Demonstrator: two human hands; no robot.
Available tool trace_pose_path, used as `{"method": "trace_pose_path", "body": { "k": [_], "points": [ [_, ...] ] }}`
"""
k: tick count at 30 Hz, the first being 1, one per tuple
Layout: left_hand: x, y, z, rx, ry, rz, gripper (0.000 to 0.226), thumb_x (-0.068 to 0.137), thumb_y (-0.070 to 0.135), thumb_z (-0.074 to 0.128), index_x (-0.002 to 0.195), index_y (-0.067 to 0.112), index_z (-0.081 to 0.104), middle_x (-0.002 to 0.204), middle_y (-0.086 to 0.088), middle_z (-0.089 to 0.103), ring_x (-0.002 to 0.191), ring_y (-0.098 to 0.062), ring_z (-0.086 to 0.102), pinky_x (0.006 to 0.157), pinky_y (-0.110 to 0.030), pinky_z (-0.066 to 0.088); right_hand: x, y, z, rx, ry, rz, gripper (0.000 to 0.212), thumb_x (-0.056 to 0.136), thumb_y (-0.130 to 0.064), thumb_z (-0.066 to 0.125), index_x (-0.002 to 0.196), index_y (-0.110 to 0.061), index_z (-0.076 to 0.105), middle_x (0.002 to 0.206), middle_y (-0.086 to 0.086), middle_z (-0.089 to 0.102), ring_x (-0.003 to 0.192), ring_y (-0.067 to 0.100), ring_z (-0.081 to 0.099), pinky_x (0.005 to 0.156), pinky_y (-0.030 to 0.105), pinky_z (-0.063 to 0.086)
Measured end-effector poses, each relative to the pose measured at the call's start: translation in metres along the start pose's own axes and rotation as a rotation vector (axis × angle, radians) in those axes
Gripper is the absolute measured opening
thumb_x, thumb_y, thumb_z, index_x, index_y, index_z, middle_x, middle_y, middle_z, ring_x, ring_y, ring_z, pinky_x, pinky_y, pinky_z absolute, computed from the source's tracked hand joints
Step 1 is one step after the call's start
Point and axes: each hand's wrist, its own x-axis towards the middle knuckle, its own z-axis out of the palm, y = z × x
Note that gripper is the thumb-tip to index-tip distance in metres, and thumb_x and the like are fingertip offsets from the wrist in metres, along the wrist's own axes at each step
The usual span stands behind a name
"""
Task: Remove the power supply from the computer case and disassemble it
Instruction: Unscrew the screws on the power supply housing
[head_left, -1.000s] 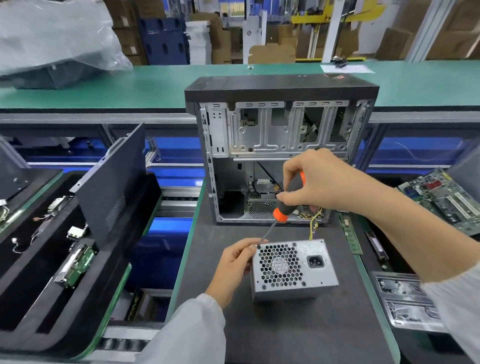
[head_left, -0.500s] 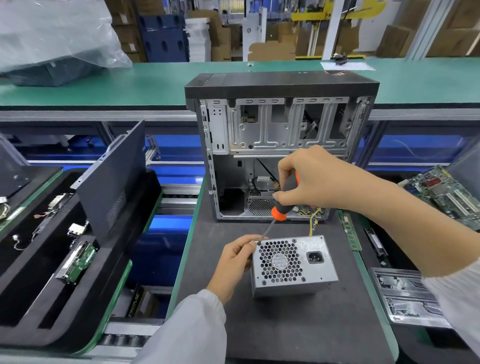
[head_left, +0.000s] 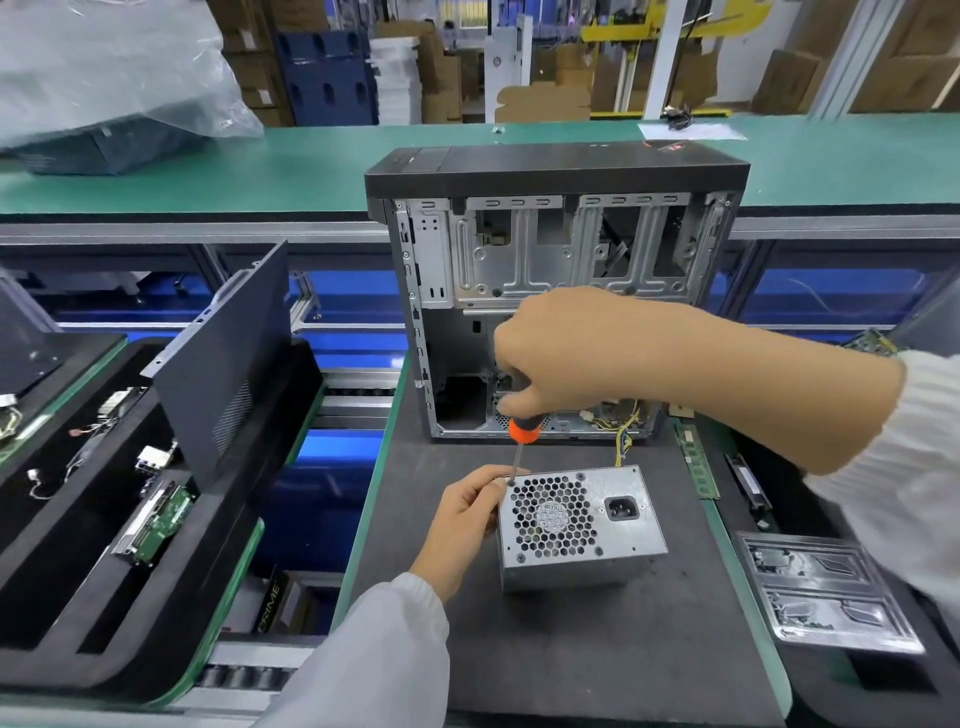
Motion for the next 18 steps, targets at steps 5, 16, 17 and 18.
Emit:
{"method": "trace_pose_path", "body": {
  "k": [5, 16, 17, 18],
  "points": [
    [0.002, 0.002, -0.003, 0.006, -0.033, 0.035, 0.032, 0.102, 0.013, 0.043, 0.105, 0.025, 0.073, 0.084, 0.003, 0.070, 0.061, -0.001, 0.051, 0.055, -0.010, 0.038, 0.003, 0.015, -0.011, -0.109, -0.130, -0.255, 0.033, 0.078, -0.006, 0.056, 0.100, -0.030, 0.053, 0.093, -0.007, 0.039, 0.063, 0.005, 0.035, 0.047, 0.025, 0.024],
    [0.013, 0.035, -0.021, 0.184, -0.159, 0.204, 0.022, 0.097, 0.016, 0.057, 0.110, 0.016, 0.074, 0.064, 0.018, 0.058, 0.060, -0.001, 0.044, 0.065, -0.010, 0.037, 0.018, 0.019, 0.001, -0.073, -0.130, -0.011, 0.064, 0.095, -0.063, 0.024, 0.075, -0.008, 0.048, 0.070, 0.004, 0.052, 0.058, 0.019, 0.050, 0.051, 0.028, 0.036],
    [0.014, 0.040, -0.022, 0.206, -0.187, 0.208, 0.021, 0.097, 0.014, 0.059, 0.111, 0.016, 0.074, 0.071, 0.013, 0.062, 0.066, -0.001, 0.050, 0.069, -0.010, 0.040, 0.020, 0.018, 0.000, -0.132, -0.077, -0.042, 0.055, 0.099, -0.054, 0.028, 0.074, -0.007, 0.043, 0.071, 0.003, 0.050, 0.059, 0.022, 0.049, 0.055, 0.028, 0.038],
    [0.016, 0.046, -0.022, 0.218, -0.214, 0.210, 0.020, 0.096, 0.013, 0.061, 0.111, 0.015, 0.074, 0.078, 0.006, 0.065, 0.073, -0.003, 0.054, 0.074, -0.010, 0.042, 0.022, 0.018, -0.001, -0.182, -0.032, -0.082, 0.045, 0.100, -0.048, 0.033, 0.077, -0.010, 0.040, 0.075, 0.003, 0.049, 0.063, 0.024, 0.048, 0.057, 0.029, 0.039]
  ]
}}
